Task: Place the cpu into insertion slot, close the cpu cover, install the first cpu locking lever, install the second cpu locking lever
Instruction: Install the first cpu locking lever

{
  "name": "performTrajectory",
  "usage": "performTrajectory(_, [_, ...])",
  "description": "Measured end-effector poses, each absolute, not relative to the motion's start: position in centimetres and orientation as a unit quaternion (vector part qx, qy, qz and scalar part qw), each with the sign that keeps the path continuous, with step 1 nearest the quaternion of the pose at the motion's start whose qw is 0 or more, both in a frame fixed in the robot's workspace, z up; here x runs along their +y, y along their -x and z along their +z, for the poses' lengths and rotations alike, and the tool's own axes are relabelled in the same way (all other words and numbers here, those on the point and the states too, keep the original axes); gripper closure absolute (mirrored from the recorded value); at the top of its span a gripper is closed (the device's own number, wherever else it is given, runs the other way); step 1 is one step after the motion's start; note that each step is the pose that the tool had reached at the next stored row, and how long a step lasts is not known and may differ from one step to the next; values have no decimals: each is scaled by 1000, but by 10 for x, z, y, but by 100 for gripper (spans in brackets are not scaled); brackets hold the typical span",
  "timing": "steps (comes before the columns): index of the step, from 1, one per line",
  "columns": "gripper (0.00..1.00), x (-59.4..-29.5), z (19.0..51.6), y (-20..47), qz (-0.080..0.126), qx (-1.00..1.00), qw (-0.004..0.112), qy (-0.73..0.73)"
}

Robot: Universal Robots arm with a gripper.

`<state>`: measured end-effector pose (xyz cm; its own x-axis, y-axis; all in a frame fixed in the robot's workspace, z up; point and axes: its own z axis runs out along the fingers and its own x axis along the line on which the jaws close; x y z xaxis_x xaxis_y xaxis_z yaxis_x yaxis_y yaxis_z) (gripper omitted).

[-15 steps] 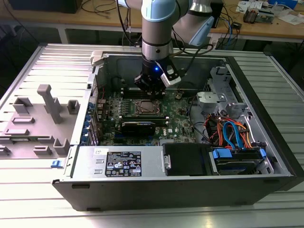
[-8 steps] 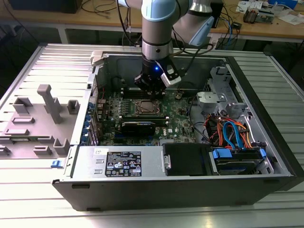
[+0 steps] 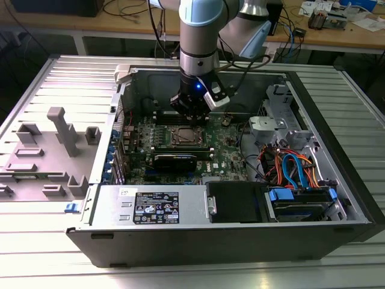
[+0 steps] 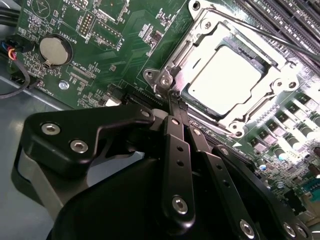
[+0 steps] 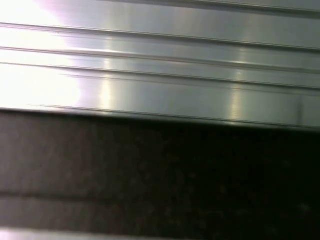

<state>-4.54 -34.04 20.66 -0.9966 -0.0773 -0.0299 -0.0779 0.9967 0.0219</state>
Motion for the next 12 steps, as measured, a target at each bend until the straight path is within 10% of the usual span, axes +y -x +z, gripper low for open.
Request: performTrajectory(12, [89,-341,209,45,6,999,14,39])
